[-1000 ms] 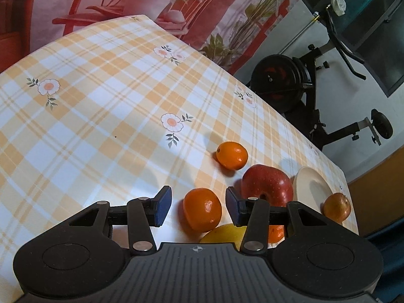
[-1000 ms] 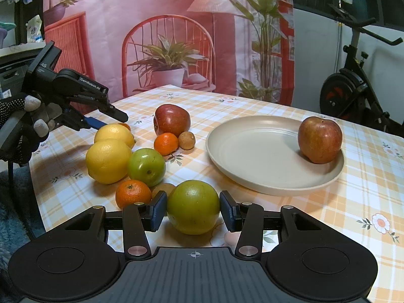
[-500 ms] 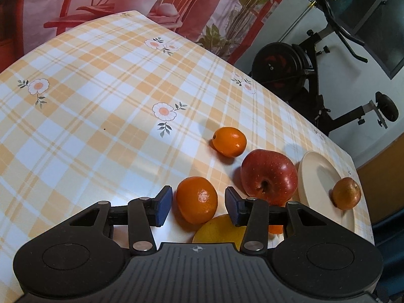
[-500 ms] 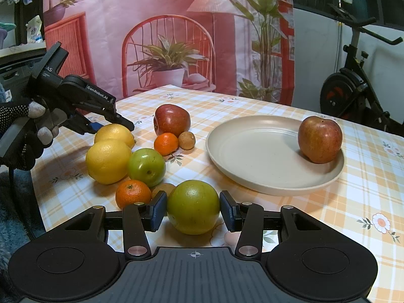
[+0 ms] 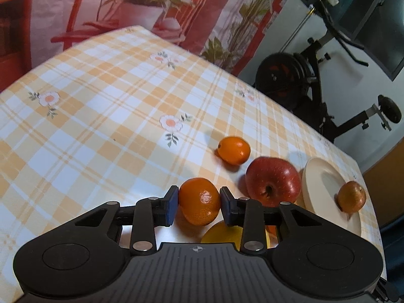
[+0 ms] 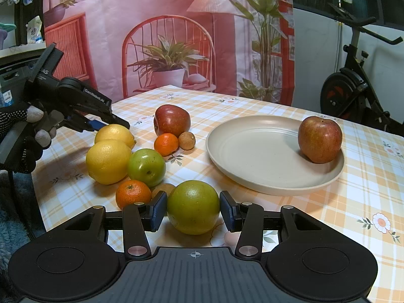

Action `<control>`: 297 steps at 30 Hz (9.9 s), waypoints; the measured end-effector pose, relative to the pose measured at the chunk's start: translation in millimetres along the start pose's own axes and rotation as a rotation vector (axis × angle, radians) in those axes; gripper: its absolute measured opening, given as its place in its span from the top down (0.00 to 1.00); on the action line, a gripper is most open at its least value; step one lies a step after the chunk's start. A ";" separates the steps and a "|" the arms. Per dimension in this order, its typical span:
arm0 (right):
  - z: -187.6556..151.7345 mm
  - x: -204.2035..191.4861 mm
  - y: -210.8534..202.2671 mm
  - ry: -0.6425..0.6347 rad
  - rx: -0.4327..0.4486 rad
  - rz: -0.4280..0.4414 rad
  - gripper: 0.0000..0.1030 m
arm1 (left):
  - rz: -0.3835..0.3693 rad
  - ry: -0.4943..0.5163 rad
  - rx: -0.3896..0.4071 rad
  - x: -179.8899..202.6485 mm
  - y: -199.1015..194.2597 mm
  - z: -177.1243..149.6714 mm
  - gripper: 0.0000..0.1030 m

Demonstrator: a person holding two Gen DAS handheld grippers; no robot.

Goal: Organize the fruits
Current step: 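Carry the tangerine onto the plate with the left gripper while the right carries the grapefruit, then lower the grapefruit onto the plate and open the right gripper while the left withdraws, then reach the right gripper to a tangerine on the tablecloth and close on it, then lift the tangerine with the right gripper and carry it over the plate, then close the left gripper on a second tangerine while the right holds its tangerine above the plate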

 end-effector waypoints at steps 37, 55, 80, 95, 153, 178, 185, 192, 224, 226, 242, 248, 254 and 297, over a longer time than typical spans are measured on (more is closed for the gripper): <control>16.5 47.7 -17.7 0.160 0.146 -0.115 0.59 | -0.105 0.317 0.158 87.6 -45.4 -8.5 0.64; 37.2 114.5 12.4 0.119 0.151 -0.308 0.59 | -0.235 0.514 0.017 205.4 36.7 -9.9 0.64; 27.3 130.1 26.7 0.166 0.084 -0.354 0.59 | -0.219 0.363 -0.163 240.5 148.5 -11.3 0.64; 26.9 129.5 29.0 0.160 0.075 -0.359 0.59 | -0.233 0.342 -0.188 243.6 162.7 -11.9 0.54; 24.5 9.7 6.4 0.149 0.070 -0.118 0.53 | -0.126 0.464 0.092 90.4 -48.7 -28.2 0.49; 18.4 -39.7 0.7 -0.002 0.048 0.003 0.53 | -0.051 0.396 0.103 66.1 -72.2 -50.3 0.49; 14.2 -57.7 0.2 -0.060 0.025 0.040 0.54 | -0.056 0.417 0.099 69.7 -73.4 -55.5 0.49; 10.4 -65.1 2.8 -0.078 0.000 0.069 0.59 | -0.053 0.404 0.078 65.0 -67.6 -57.0 0.49; 6.5 -71.0 10.2 -0.129 -0.015 0.069 0.67 | -0.035 0.404 0.070 63.5 -64.8 -57.9 0.49; 8.3 -68.1 7.2 -0.115 -0.001 0.066 0.67 | -0.034 0.404 0.070 63.1 -64.4 -57.6 0.49; 18.3 -26.5 -5.7 0.021 0.089 -0.023 0.67 | -0.023 0.397 0.074 60.7 -62.6 -55.7 0.49; 20.7 -8.4 -8.7 0.070 0.112 -0.074 0.67 | -0.014 0.382 0.090 59.0 -61.5 -43.7 0.49; 21.9 16.6 -10.9 0.136 0.132 -0.114 0.67 | -0.019 0.359 0.108 61.5 -56.3 -15.0 0.49; 44.0 47.6 24.6 0.114 0.176 -0.152 0.67 | 0.024 0.109 -0.115 40.8 86.5 42.1 0.51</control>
Point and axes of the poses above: each gripper's, at about its wrist camera, not at the fingertips, and y roughly the way its jaws point, x to its right, z to its top, the point moved 10 cm from there along y, roughly the way its jaws point, and after that the axes turned 1 degree about -z, right-handed, at the moved point
